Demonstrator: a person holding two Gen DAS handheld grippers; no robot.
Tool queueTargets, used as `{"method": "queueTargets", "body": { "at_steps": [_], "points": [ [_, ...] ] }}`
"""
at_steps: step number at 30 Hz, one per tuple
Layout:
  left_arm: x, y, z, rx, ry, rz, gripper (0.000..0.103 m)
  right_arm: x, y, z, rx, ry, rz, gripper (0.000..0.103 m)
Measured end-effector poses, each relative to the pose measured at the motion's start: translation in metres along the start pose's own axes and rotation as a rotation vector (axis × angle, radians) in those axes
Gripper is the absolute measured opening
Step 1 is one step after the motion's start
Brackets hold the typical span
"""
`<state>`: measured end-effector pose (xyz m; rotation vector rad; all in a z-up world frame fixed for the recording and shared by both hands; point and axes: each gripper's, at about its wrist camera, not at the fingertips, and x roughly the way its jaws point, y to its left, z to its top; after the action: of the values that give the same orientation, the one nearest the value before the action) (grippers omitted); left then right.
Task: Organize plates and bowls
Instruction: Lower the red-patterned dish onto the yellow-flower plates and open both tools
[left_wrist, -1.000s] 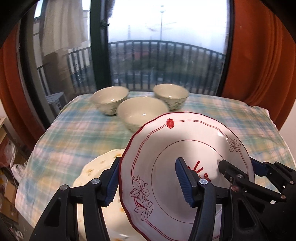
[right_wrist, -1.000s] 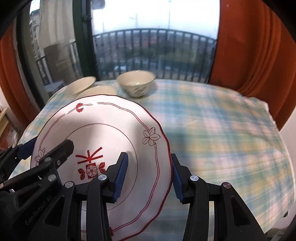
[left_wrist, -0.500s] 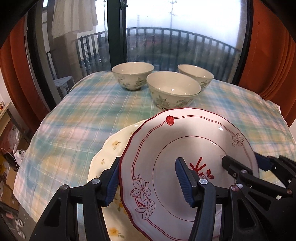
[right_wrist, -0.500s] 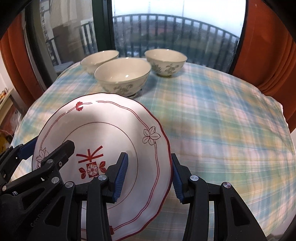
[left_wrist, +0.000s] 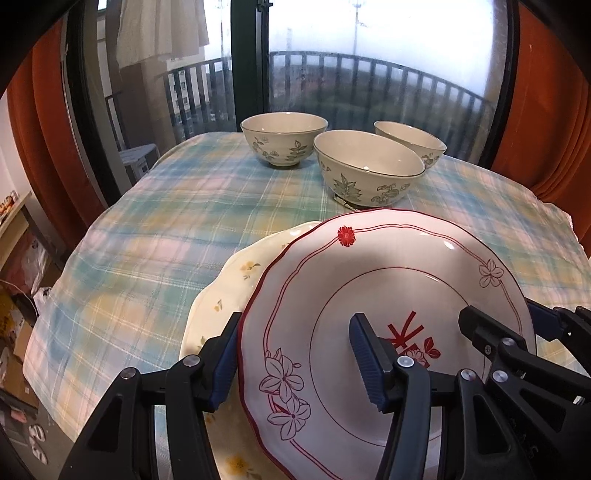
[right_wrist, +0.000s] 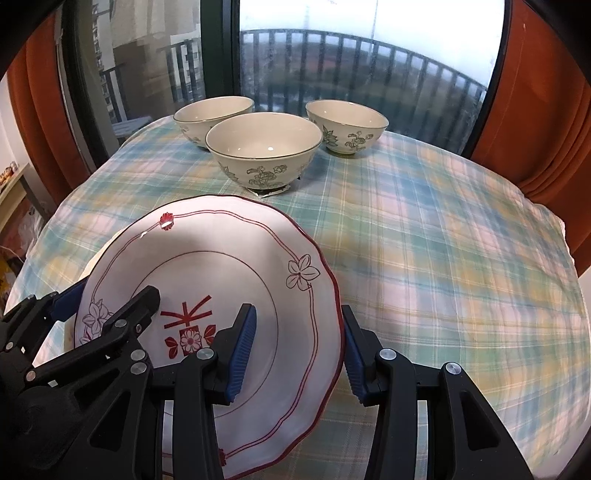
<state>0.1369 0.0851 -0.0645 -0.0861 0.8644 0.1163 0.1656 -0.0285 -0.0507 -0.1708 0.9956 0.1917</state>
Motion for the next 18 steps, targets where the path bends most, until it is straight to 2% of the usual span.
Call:
{"method": "queueTargets", "body": {
  "at_steps": [5, 11, 12, 14, 16, 18],
  "points": [
    [0.001, 0.000, 0.000, -0.004, -0.005, 0.008, 0.059, 0.001, -0.001, 0.000, 0.003, -0.011, 0.002, 0.049],
    [0.000, 0.001, 0.000, -0.002, 0.006, -0.017, 0.069, -0.005, -0.002, -0.003, -0.007, -0.017, 0.041, 0.049],
    [-0.002, 0.000, 0.000, 0.000, 0.001, -0.012, 0.073, -0.006, -0.003, -0.004, -0.006, -0.021, 0.050, 0.049],
    [-0.004, -0.002, -0.001, 0.020, -0.021, 0.044, 0.082, -0.010, -0.005, -0.006, -0.011, -0.027, 0.059, 0.049],
    [-0.006, -0.002, -0.002, 0.040, -0.052, 0.063, 0.082, -0.014, -0.008, -0.007, -0.002, -0.044, 0.064, 0.046],
    [-0.006, 0.001, -0.001, 0.035, -0.049, 0.059, 0.083, -0.017, -0.009, -0.007, 0.002, -0.055, 0.077, 0.043]
  ]
}}
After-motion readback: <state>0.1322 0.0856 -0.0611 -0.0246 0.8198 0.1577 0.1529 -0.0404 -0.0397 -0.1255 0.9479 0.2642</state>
